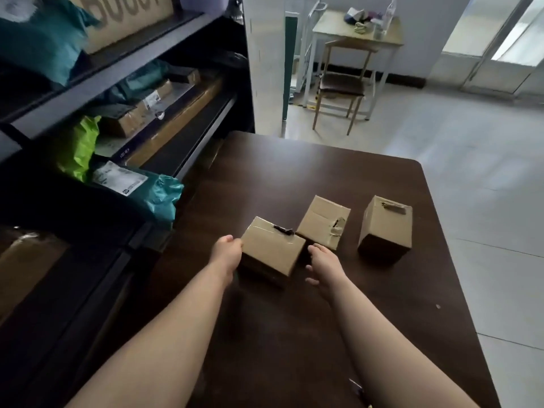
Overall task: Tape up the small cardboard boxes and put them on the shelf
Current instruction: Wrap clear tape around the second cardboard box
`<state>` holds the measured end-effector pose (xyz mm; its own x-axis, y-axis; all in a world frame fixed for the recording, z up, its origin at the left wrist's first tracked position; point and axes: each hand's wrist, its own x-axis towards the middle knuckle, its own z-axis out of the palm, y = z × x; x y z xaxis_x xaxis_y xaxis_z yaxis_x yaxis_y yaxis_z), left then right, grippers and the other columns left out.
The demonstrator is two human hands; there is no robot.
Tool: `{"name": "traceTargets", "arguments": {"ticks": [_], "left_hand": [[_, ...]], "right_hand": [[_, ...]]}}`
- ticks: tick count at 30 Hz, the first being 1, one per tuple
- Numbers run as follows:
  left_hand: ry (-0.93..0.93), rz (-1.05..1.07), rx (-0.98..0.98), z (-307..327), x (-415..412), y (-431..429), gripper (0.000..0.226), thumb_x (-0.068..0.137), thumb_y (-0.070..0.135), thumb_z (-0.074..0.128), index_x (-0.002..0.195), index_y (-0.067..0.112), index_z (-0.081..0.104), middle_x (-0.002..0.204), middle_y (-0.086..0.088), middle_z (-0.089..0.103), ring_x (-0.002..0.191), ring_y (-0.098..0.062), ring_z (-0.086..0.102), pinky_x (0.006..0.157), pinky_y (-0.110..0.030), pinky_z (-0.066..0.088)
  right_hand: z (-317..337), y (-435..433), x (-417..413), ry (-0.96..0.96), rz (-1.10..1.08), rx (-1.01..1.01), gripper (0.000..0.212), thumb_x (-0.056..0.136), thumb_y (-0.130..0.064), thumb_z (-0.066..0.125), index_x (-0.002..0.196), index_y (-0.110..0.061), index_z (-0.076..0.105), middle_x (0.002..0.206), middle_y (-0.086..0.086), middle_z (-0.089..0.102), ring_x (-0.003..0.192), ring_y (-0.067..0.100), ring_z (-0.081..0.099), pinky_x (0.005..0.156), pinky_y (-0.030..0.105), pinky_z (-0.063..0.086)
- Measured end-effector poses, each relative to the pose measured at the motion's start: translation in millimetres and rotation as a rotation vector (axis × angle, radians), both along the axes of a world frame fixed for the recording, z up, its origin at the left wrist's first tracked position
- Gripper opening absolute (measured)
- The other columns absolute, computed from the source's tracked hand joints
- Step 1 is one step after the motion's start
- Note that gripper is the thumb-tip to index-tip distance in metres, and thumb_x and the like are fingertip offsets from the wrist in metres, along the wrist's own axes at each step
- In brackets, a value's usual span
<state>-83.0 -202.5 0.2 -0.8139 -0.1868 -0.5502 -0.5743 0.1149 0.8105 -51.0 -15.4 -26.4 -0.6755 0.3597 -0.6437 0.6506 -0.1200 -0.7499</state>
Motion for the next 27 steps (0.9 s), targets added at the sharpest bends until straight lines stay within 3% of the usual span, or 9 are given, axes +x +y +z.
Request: {"name": "traceTargets", "arguments": {"ticks": [3,6,9,12,14,16,19,22,27], "left_hand": [[-0.014,-0.028,-0.048,-22,-17,3,0.055,0.096,0.016,0.05,0.148,0.008,0.034,0.147,-0.012,0.042,0.134,-0.027,0.041,0.1,-0.029,0.035],[-0.032,-0.058,-0.087,-39,-22,4,0.057,0.095,0.015,0.053,0.148,0.008,0.034,0.147,-0.011,0.043,0.131,-0.025,0.044,0.101,-0.028,0.035],[-0.025,-0.075,-0.124,-44,-19,4,0.051,0.093,0.014,0.053,0.143,0.008,0.041,0.137,-0.009,0.052,0.119,-0.021,0.051,0.09,-0.024,0.037],[0.018,-0.078,-0.163,-39,-9,2,0.048,0.093,0.012,0.053,0.14,0.009,0.045,0.132,-0.009,0.055,0.107,-0.017,0.051,0.085,-0.024,0.036],[0.031,-0.08,-0.176,-32,3,-2,0.045,0.093,0.012,0.053,0.137,0.01,0.048,0.127,-0.008,0.057,0.102,-0.016,0.051,0.083,-0.025,0.037],[0.038,-0.1,-0.176,-24,18,-6,0.04,0.093,0.013,0.053,0.133,0.011,0.051,0.12,-0.005,0.058,0.099,-0.016,0.052,0.08,-0.026,0.038],[0.058,-0.15,-0.188,-13,44,-14,0.034,0.095,0.014,0.054,0.128,0.013,0.054,0.117,-0.003,0.059,0.098,-0.014,0.053,0.079,-0.026,0.039],[0.052,-0.239,-0.22,-7,73,-21,0.033,0.095,0.015,0.055,0.128,0.014,0.054,0.116,-0.003,0.058,0.099,-0.014,0.052,0.081,-0.027,0.041],[0.024,-0.36,-0.252,-10,124,-36,0.036,0.088,0.017,0.06,0.124,0.015,0.056,0.121,-0.007,0.059,0.103,-0.019,0.056,0.088,-0.032,0.047]], "right_hand": [[-19,-3,-17,-0.038,0.035,-0.051,0.047,0.096,-0.032,0.046,0.143,-0.026,0.043,0.121,-0.003,0.054,0.097,0.019,0.051,0.057,0.027,0.038],[-41,-6,-24,-0.044,0.08,-0.075,0.047,0.093,-0.035,0.046,0.14,-0.033,0.044,0.132,-0.001,0.058,0.095,0.018,0.053,0.055,0.025,0.037],[-49,-11,-23,-0.024,0.091,-0.111,0.044,0.095,-0.03,0.045,0.139,-0.033,0.045,0.128,0.0,0.061,0.093,0.017,0.06,0.046,0.022,0.041],[-47,-12,-16,-0.021,0.084,-0.128,0.045,0.095,-0.029,0.048,0.14,-0.03,0.044,0.125,0.001,0.062,0.097,0.019,0.064,0.055,0.026,0.048],[-40,-12,-5,-0.023,0.081,-0.119,0.045,0.095,-0.026,0.049,0.14,-0.026,0.045,0.117,0.0,0.063,0.082,0.015,0.061,0.055,0.025,0.047],[-31,-10,12,-0.014,0.068,-0.101,0.049,0.095,-0.023,0.048,0.143,-0.028,0.039,0.101,-0.001,0.057,0.062,0.01,0.051,0.044,0.022,0.041],[-18,-8,43,-0.025,0.065,-0.068,0.06,0.094,-0.021,0.048,0.149,-0.035,0.027,0.104,0.001,0.052,0.058,0.012,0.045,0.042,0.023,0.04],[-1,-11,82,-0.067,0.104,-0.044,0.054,0.095,-0.019,0.047,0.145,-0.034,0.034,0.106,0.002,0.052,0.06,0.015,0.05,0.044,0.024,0.04],[12,-22,155,-0.075,0.019,-0.129,0.039,0.093,-0.01,0.047,0.131,-0.02,0.047,0.075,0.008,0.052,0.041,0.013,0.038,0.051,0.026,0.031]]}}
